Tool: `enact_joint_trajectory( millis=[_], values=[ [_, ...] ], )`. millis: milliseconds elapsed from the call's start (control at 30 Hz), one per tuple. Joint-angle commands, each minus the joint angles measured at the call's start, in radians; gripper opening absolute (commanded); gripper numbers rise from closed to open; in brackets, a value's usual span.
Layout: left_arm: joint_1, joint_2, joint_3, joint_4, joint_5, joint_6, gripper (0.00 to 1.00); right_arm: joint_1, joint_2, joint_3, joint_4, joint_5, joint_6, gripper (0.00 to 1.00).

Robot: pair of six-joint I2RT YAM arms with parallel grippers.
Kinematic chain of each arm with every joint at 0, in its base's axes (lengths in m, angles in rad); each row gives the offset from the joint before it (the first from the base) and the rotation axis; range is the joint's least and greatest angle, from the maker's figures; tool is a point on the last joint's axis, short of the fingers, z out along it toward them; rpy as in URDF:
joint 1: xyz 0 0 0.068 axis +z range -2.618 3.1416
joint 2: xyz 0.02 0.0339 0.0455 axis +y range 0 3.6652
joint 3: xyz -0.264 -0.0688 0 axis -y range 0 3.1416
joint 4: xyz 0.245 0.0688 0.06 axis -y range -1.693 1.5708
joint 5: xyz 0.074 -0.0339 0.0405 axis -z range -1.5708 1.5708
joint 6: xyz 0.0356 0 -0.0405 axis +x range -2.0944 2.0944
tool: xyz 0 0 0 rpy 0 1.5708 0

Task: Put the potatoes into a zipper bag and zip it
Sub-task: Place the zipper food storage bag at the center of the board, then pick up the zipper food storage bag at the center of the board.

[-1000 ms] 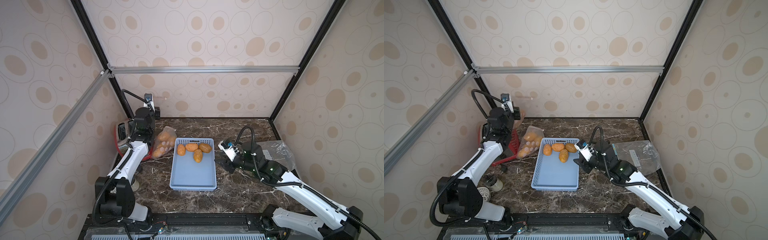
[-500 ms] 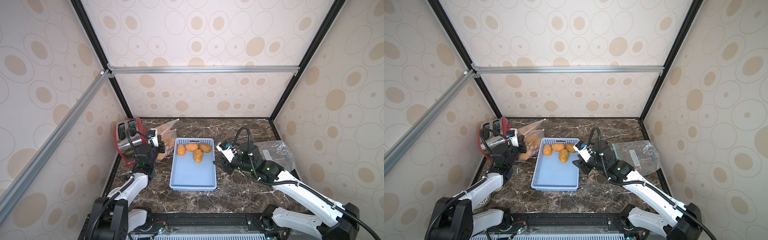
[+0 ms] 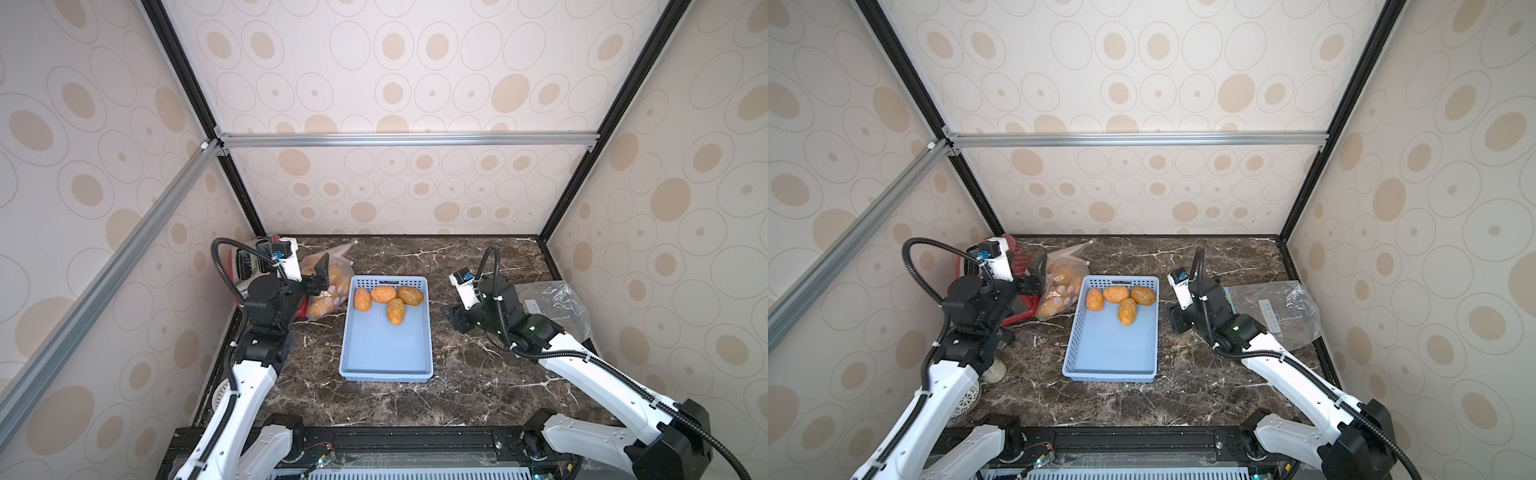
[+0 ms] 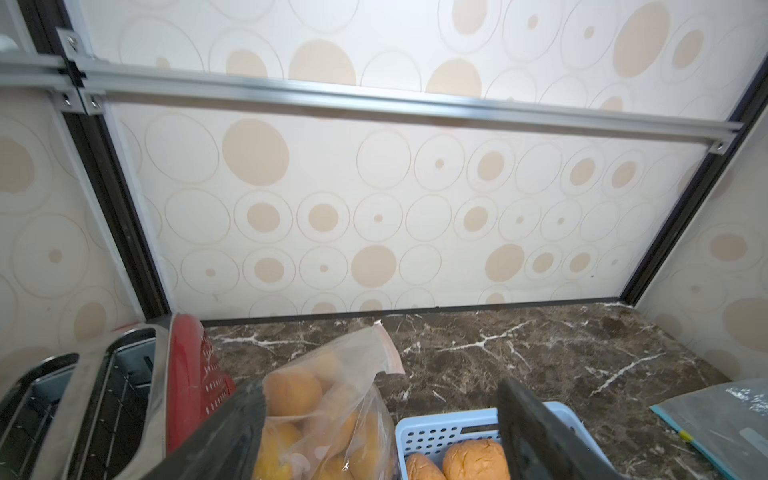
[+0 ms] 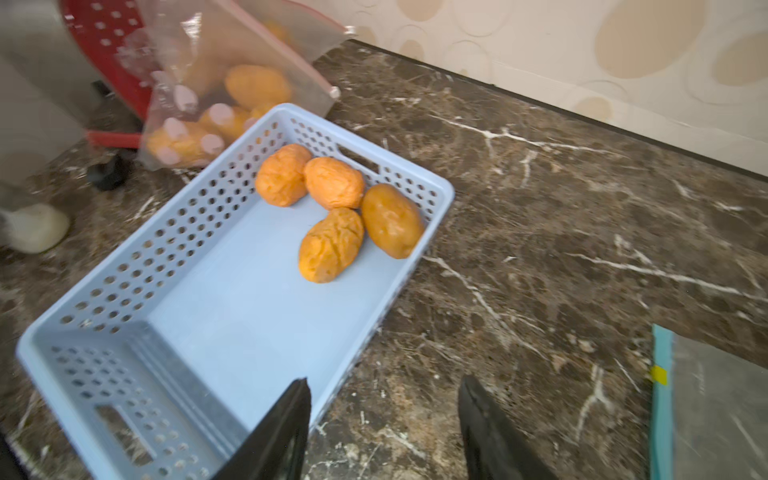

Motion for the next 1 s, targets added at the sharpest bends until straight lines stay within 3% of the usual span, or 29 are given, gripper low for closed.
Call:
enact_joint_trajectory(
  millis=[0, 67, 267, 400, 533, 700, 967],
  values=[
    [-0.003, -0.076, 0.010, -0.197, 0.032, 0.014, 0.89, -0.053, 0.018, 0.057, -0.098, 0.156, 0.100, 0.60],
    [-0.003, -0.130, -0.024, -0.265, 0.080, -0.007, 0.91, -0.080, 0.047, 0.083, -0.157, 0.248, 0.124, 0.61],
    [-0.003, -0.272, -0.159, -0.317, 0.148, -0.073, 0.92, -0.147, 0.154, 0.155, -0.301, 0.359, 0.161, 0.62],
    [-0.002, -0.355, -0.249, -0.296, 0.146, -0.092, 0.92, -0.180, 0.239, 0.167, -0.329, 0.345, 0.180, 0.62],
    [-0.002, -0.435, -0.292, -0.295, 0.124, -0.073, 0.91, -0.201, 0.364, 0.215, -0.394, 0.437, 0.176, 0.63],
    [-0.004, -0.460, -0.298, -0.315, 0.133, -0.065, 0.90, -0.250, 0.544, 0.294, -0.545, 0.521, 0.215, 0.64],
    [-0.004, -0.454, -0.299, -0.314, 0.151, -0.063, 0.90, -0.274, 0.732, 0.339, -0.596, 0.576, 0.208, 0.61]
  ],
)
